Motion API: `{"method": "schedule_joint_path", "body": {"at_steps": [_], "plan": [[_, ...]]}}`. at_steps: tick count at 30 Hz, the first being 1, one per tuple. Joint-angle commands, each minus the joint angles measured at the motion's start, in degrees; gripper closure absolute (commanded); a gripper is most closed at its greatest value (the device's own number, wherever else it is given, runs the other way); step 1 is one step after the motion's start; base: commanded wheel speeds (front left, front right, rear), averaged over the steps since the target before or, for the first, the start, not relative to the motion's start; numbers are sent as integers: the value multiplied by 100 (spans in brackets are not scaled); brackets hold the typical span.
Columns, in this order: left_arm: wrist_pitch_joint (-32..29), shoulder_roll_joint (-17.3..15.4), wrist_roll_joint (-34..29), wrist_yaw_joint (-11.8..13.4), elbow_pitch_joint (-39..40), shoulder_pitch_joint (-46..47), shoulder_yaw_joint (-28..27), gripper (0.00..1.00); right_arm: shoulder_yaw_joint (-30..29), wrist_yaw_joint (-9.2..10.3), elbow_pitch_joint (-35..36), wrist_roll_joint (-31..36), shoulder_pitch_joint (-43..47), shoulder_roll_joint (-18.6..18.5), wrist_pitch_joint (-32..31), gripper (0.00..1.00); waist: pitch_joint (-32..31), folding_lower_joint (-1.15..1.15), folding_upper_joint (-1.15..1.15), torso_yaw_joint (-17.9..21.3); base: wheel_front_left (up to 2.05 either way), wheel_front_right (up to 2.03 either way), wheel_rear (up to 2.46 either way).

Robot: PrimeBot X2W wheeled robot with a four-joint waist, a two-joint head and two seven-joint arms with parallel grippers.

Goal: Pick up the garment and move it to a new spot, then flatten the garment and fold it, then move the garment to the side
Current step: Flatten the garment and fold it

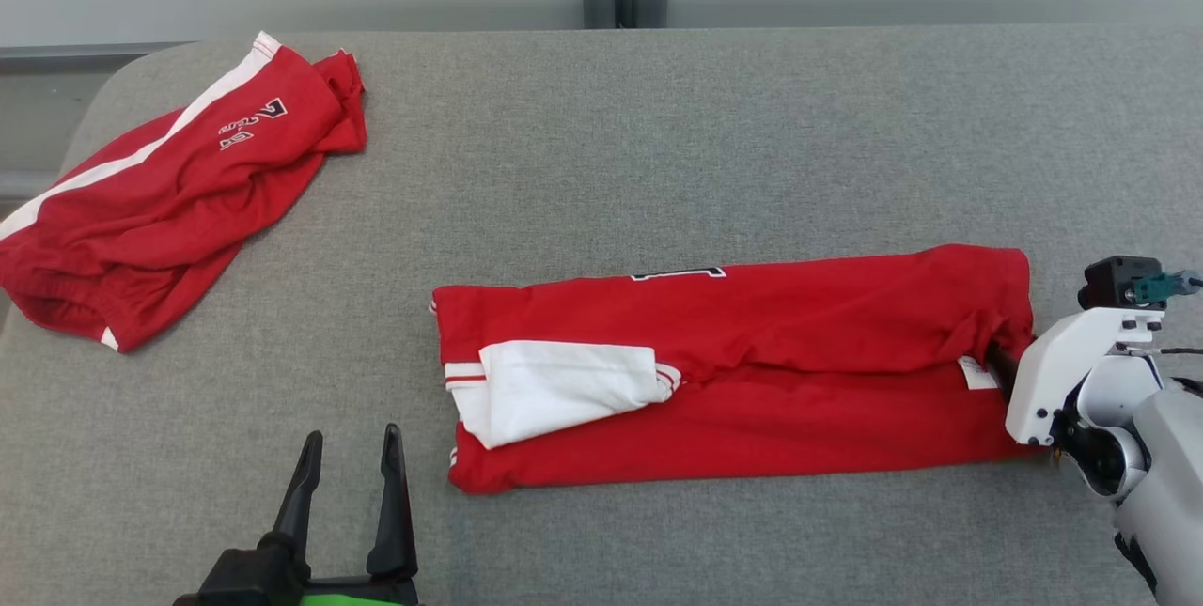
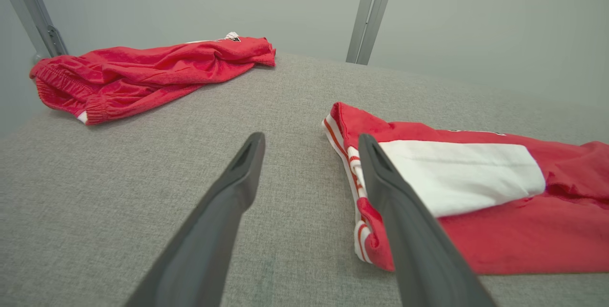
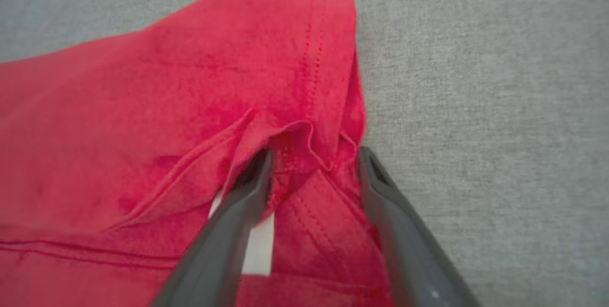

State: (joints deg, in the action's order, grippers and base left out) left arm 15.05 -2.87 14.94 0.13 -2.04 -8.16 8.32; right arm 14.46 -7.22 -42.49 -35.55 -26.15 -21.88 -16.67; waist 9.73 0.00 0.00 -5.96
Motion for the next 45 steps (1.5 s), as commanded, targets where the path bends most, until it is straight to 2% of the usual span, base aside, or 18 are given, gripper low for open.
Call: {"method": "schedule_joint_path", "body": {"at_steps": [1, 2, 3, 6, 12, 21, 24, 26, 29, 32, 35, 38, 42, 45], "plan": [[16, -6, 63, 50, 9, 25, 6, 0, 233, -43, 70, -234, 383, 23, -301, 59, -7, 0, 0, 12, 0, 0, 0], [16, -6, 84, 62, 10, 13, 19, 0, 290, -40, 210, -365, 425, -66, -372, 69, -2, 0, 0, 17, 0, 0, 0], [16, -6, 98, 83, 10, 10, 38, 0, 329, -33, 359, -517, 460, -179, -441, 100, 6, 0, 0, 21, 0, 0, 0], [16, -6, 148, 89, -2, 43, 84, 0, 308, -22, 644, -848, 522, -490, -490, 100, 26, 0, 0, 33, 0, 0, 0], [16, -6, 124, 34, -71, 138, 104, 0, -65, -18, 597, -1197, 370, -1019, -699, 100, 49, 0, 0, 37, 0, 0, 0], [16, -6, 64, -66, -102, 88, -56, 0, -1142, -23, 148, -1473, 521, -2274, -1121, 100, 39, 0, 0, -87, 0, 0, 0], [16, -6, 147, -50, -112, 56, -75, 0, -1347, -28, 380, -1610, 639, -2381, -1274, 100, 10, 0, 0, -102, 0, 0, 0], [16, -7, 172, -5, -98, 9, -55, 0, -1367, -27, 787, -1714, 789, -2380, -1411, 100, -26, 0, 0, -74, 0, 0, 0], [16, -5, 256, 45, -134, -47, 24, 0, -1320, -27, 1604, -1876, 951, -2100, -1545, 100, -73, 0, 0, 50, 0, 0, 0], [16, -9, 288, 44, -216, -57, 100, 0, -1121, -27, 2357, -1872, 1084, -1646, -1719, 100, -138, 0, 0, 186, 0, 0, 0], [16, -8, 291, 42, -286, 6, 171, 0, -862, -27, 2766, -1743, 1069, -1064, -1816, 100, -156, 0, 0, 291, 0, 0, 0], [16, -9, 265, 35, -378, 77, 230, 0, -619, -27, 2837, -1437, 866, -312, -1752, 100, -154, 0, 0, 401, 0, 0, 0], [16, -9, 210, 3, -506, 152, 343, 0, -443, -27, 2590, -1065, 566, 580, -1574, 100, -99, 0, 0, 481, 0, 0, 0], [16, -10, 166, 0, -575, 176, 396, 0, -393, -27, 2402, -849, 363, 1045, -1437, 100, -82, 0, 0, 487, 0, 0, 0]]}}
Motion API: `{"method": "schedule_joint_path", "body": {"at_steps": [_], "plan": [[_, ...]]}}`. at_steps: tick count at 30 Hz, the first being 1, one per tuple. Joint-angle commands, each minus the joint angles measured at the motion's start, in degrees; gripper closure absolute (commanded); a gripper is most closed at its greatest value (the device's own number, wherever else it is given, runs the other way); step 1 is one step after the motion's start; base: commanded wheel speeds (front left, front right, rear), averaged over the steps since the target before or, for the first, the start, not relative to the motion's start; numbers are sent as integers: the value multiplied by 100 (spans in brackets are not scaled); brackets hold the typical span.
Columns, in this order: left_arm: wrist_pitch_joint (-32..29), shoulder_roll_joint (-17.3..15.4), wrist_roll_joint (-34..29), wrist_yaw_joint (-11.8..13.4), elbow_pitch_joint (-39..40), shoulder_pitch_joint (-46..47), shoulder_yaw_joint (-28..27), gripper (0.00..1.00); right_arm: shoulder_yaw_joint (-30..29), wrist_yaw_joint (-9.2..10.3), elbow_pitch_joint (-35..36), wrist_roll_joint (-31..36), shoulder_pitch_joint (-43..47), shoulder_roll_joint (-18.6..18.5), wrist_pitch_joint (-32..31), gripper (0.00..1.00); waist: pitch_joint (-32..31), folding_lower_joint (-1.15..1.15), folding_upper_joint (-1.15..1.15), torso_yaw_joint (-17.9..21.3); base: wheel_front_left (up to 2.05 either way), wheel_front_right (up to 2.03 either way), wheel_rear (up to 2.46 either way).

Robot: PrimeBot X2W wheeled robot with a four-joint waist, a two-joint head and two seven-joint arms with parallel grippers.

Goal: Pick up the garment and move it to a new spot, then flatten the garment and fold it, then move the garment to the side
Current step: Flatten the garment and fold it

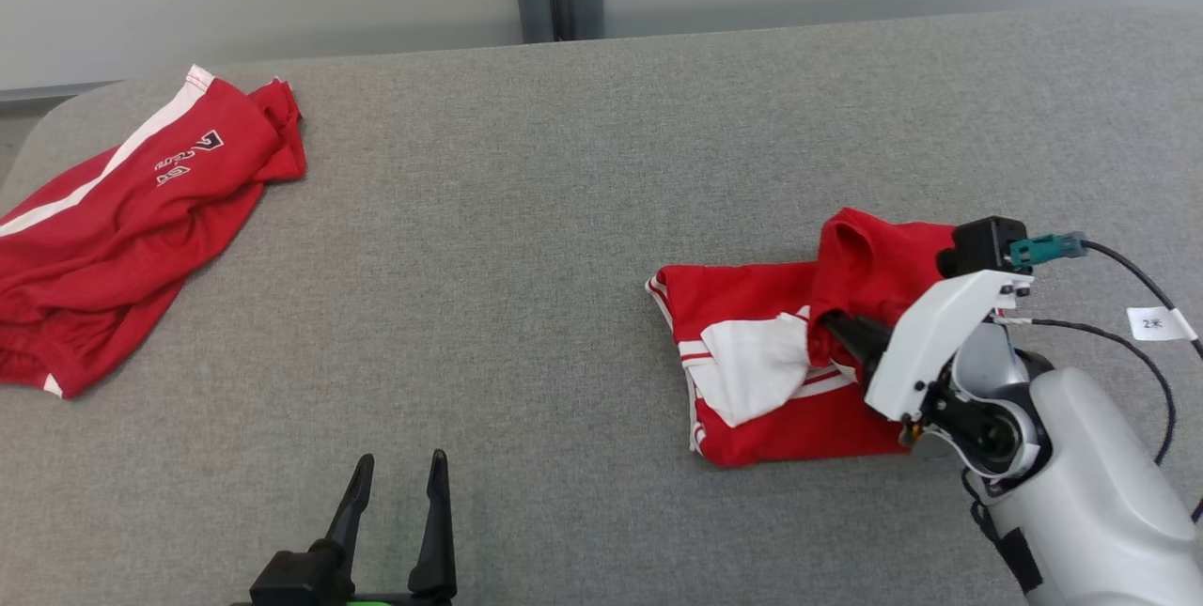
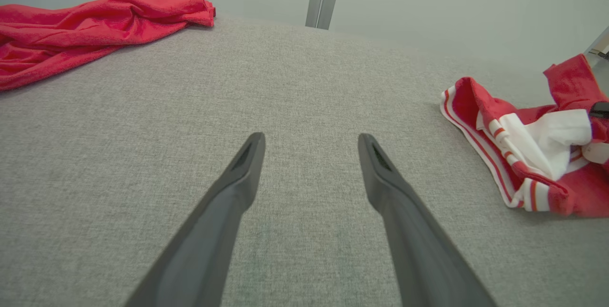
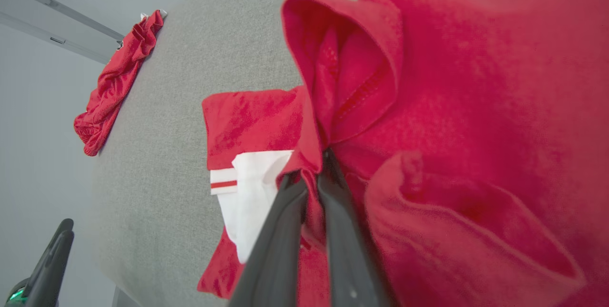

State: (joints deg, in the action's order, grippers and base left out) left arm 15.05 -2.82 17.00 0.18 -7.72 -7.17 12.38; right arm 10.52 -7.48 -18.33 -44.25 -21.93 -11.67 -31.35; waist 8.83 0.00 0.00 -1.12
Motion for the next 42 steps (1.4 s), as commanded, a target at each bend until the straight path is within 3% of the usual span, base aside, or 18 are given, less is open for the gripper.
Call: {"method": "schedule_joint_path", "body": {"at_steps": [1, 7, 15, 21, 35, 36, 37, 42], "plan": [[16, -15, -54, -6, -28, 74, 11, 0, 15, -3, -79, 81, -118, 175, 68, 100, 12, 0, 0, 2, 0, 0, 0], [16, -15, -30, 27, -125, 16, 67, 0, 222, -3, -212, 235, -174, 563, 123, 100, 4, 0, 0, -42, 0, 0, 0], [16, -14, 35, 61, -207, -34, 127, 0, 278, -2, -386, 269, -14, 818, 282, 100, -45, 0, 0, -14, 0, 0, 0], [16, -14, -58, -6, -313, 25, 158, 0, 404, -3, -539, 82, -105, 871, 419, 100, -39, 0, 0, 39, 0, 0, 0], [16, -14, -32, -29, -445, 71, 396, 0, 1370, -3, -1237, -906, -604, 874, 1175, 100, -100, 0, 0, 37, 0, 0, 0], [16, -14, -22, -29, -454, 67, 412, 0, 1420, -3, -1301, -938, -649, 875, 1269, 68, -108, 0, 0, 28, 0, 0, 0], [16, -15, -18, -31, -464, 62, 422, 0, 1471, -3, -1341, -954, -686, 876, 1347, 0, -115, 0, 0, 21, 0, 0, 0], [16, -15, 5, -37, -487, 23, 374, 0, 1721, -3, -1515, -1078, -825, 872, 1590, 0, -157, 0, 0, -1, 0, 0, 0]]}}
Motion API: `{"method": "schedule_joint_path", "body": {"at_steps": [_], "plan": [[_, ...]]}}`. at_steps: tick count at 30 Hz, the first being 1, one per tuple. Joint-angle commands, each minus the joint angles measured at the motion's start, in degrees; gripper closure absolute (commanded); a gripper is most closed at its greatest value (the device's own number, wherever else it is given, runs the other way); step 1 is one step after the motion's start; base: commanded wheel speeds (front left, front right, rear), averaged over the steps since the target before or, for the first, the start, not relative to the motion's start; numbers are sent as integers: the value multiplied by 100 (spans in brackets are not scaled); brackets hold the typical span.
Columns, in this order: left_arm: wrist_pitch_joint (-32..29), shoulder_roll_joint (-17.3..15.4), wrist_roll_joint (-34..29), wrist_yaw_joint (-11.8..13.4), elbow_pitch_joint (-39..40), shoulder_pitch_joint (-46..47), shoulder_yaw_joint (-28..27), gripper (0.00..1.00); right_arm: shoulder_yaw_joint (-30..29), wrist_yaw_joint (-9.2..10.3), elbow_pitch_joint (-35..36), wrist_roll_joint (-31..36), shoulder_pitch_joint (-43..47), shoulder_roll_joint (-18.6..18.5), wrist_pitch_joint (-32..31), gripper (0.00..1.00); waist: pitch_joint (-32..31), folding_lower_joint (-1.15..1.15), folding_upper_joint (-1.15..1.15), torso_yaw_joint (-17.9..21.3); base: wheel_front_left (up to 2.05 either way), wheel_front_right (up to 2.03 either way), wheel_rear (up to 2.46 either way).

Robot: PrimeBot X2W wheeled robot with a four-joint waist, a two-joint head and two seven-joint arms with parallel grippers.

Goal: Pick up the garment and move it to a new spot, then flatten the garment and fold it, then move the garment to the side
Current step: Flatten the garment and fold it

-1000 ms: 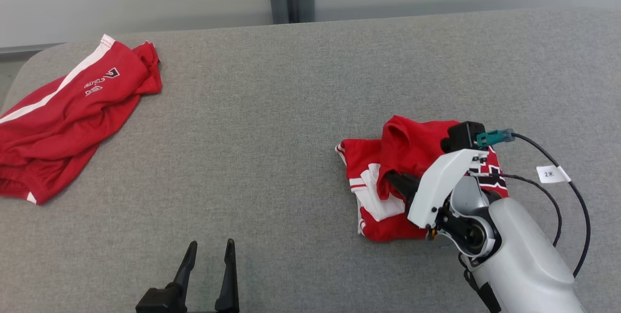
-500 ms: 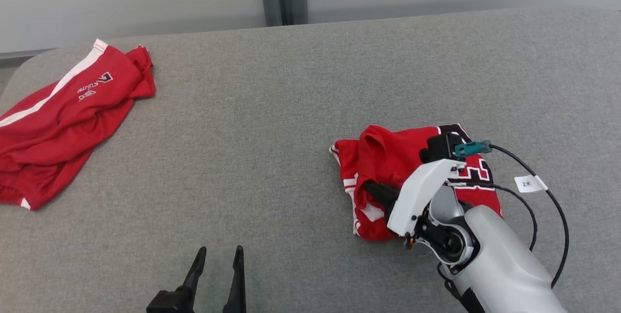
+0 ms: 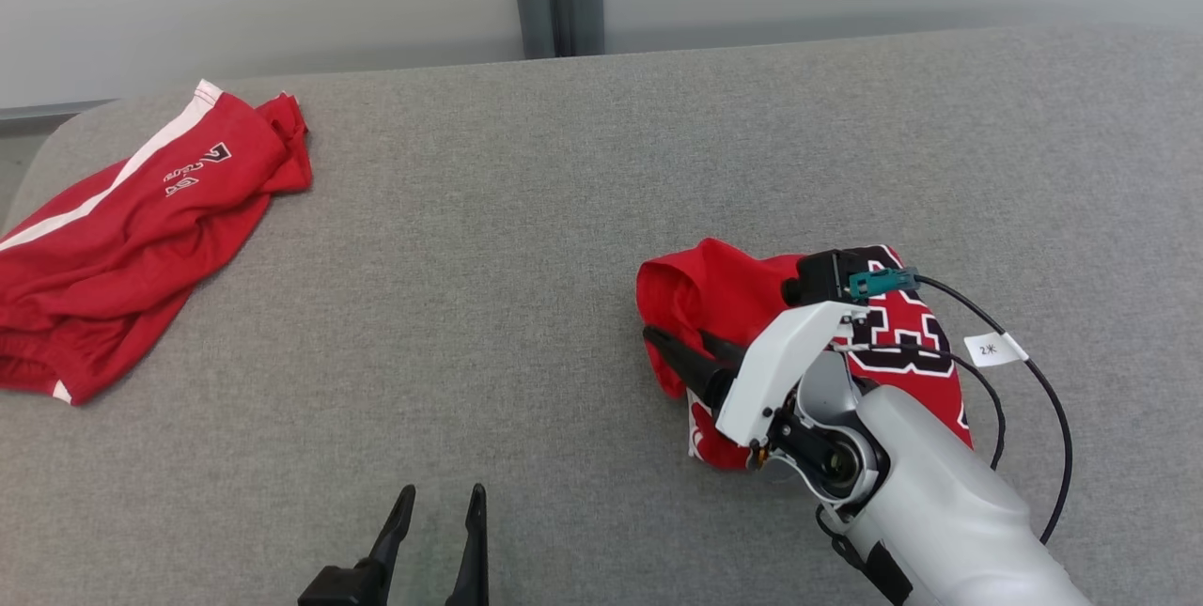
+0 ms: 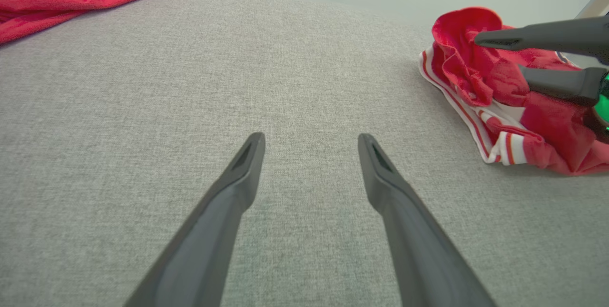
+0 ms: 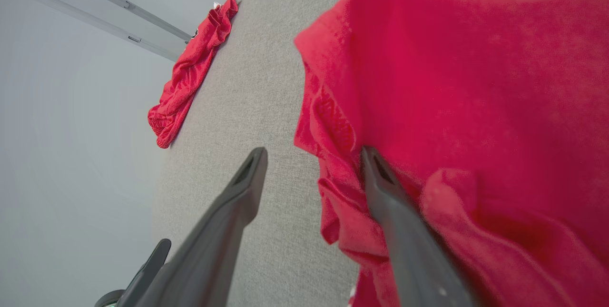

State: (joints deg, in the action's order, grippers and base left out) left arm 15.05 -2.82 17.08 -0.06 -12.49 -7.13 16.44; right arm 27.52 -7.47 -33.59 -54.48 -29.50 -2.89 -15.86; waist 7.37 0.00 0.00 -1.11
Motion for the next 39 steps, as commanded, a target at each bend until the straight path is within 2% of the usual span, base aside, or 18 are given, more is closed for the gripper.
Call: {"method": "schedule_joint_path", "body": {"at_steps": [1, 6, 9, 13, 17, 21, 23, 26, 28, 33, 39], "plan": [[16, -15, -8, -18, -12, 10, -46, 0, 65, -3, 15, -99, -76, -5, 69, 0, -24, 0, 0, 2, 0, 0, 0], [16, -14, -35, -31, -20, -54, -130, 0, 301, -3, 227, -243, -143, -6, 271, 0, -129, 0, 0, 50, 0, 0, 0], [16, -15, -14, -6, 20, -86, -200, 0, 363, -4, 576, -34, -57, -18, 425, 0, -190, 0, 0, 71, 0, 0, 0], [16, -14, 34, 32, 72, -214, -343, 0, 390, -1, 1300, 624, 350, -620, 818, 0, -349, 0, 0, 93, 0, 0, 0], [16, -15, 46, 49, 158, -359, -583, 0, -57, -3, 1876, 1564, 942, -1361, 1696, 0, -534, 0, 0, 119, 0, 0, 0], [16, -15, 98, 46, 289, -446, -826, 0, -841, -2, 1880, 2513, 1741, -1921, 2655, 0, -688, 0, 0, 98, 0, 0, 0], [16, -15, 135, 62, 381, -458, -923, 0, -1169, -3, 1767, 2959, 2066, -2032, 2938, 0, -733, 0, 0, 86, 0, 0, 0], [16, -15, 172, 70, 474, -476, -1048, 0, -1617, -2, 1636, 3364, 2500, -2052, 3089, 0, -784, 0, 0, 72, 0, 0, 0], [16, -14, 190, 69, 526, -499, -1096, 0, -1973, -2, 1795, 3626, 2736, -1991, 3109, 0, -819, 0, 0, 64, 0, 0, 0], [16, -15, 202, 52, 619, -547, -1207, 0, -2697, -1, 2234, 4144, 3462, -1637, 3104, 0, -883, 0, 0, 59, 0, 0, 0], [16, -15, 205, 67, 682, -602, -1306, 0, -2906, -1, 2541, 4342, 3706, -1276, 3105, 0, -883, 0, 0, 129, 0, 0, 0]]}}
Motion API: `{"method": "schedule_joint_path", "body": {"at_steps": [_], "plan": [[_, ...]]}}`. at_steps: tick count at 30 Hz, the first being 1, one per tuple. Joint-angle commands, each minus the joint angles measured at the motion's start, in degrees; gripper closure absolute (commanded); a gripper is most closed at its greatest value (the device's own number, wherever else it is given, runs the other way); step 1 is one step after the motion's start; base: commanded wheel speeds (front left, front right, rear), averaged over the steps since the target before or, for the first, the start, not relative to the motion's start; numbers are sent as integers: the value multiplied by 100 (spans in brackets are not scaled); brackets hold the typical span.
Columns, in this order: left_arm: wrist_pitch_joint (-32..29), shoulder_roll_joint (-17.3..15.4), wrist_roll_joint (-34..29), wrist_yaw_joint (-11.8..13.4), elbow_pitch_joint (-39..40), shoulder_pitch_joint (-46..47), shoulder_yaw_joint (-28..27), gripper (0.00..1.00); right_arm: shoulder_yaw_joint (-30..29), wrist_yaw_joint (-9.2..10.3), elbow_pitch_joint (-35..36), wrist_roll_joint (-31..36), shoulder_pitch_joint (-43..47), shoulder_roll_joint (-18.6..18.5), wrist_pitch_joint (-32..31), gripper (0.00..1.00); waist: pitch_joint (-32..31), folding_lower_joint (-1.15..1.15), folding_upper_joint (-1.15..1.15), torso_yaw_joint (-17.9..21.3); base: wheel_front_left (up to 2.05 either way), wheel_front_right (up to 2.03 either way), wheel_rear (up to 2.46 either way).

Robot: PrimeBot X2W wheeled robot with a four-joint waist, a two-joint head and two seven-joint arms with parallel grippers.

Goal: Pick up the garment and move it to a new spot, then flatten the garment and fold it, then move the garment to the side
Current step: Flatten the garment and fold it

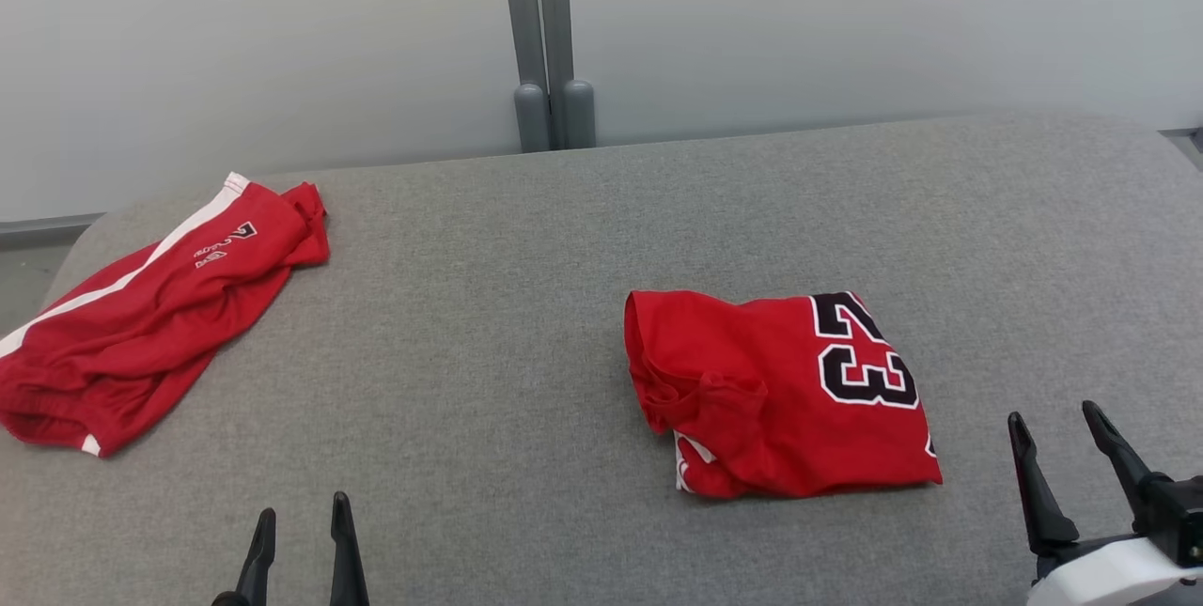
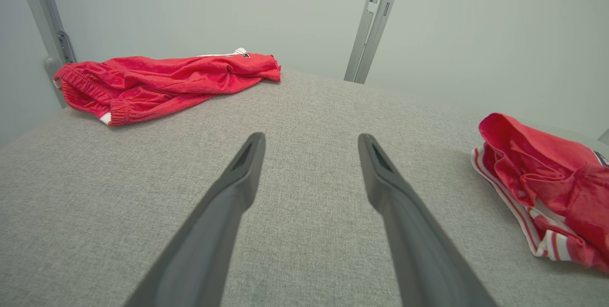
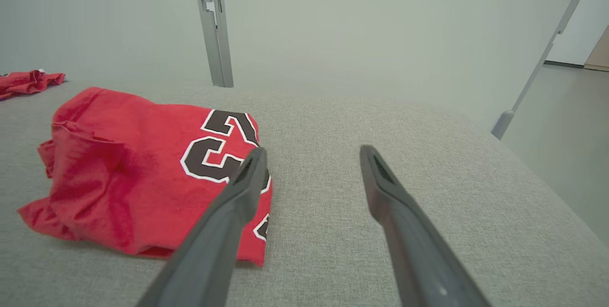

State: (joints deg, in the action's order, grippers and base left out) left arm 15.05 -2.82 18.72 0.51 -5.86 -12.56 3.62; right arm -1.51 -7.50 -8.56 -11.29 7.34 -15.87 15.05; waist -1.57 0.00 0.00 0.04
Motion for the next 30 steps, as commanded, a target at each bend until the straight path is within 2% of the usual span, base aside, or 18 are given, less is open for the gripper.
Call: {"method": "schedule_joint_path", "body": {"at_steps": [1, 2, 4, 7, 10, 17, 24, 30], "plan": [[16, -15, 36, 17, 31, -62, -24, 0, 42, 2, 69, 30, -8, 52, 15, 2, 20, 0, 0, 22, 0, 0, 0], [16, -15, 23, 21, 42, -58, -16, 0, 123, 2, 50, 29, -56, 84, 15, 43, 36, 0, 0, 26, 0, 0, 0], [16, -15, -7, 9, 54, 0, 0, 0, 337, 2, 14, -21, -256, 142, 15, 100, 94, 0, 0, 15, 0, 0, 0], [16, -15, -55, -12, 64, 142, 82, 0, 853, 2, -298, 7, -567, 197, 14, 100, 218, 0, 0, -31, 0, 0, 0], [16, -15, -91, -2, 78, 270, 173, 0, 1356, 2, -915, 43, -1187, 376, 15, 100, 433, 0, 0, -69, 0, 0, 0], [16, -15, -109, 10, -2, 411, 283, 0, 1754, 2, -2258, 195, -2290, 901, 15, 100, 667, 0, 0, -169, 0, 0, 0], [16, -15, -113, 23, -60, 497, 302, 0, 2435, 2, -2538, 116, -2513, 1058, 15, 100, 683, 0, 0, -298, 0, 0, 0], [16, -15, -133, -5, -97, 488, 248, 0, 3426, 2, -2620, -234, -2444, 1021, 15, 100, 669, 0, 0, -319, 0, 0, 0]]}}
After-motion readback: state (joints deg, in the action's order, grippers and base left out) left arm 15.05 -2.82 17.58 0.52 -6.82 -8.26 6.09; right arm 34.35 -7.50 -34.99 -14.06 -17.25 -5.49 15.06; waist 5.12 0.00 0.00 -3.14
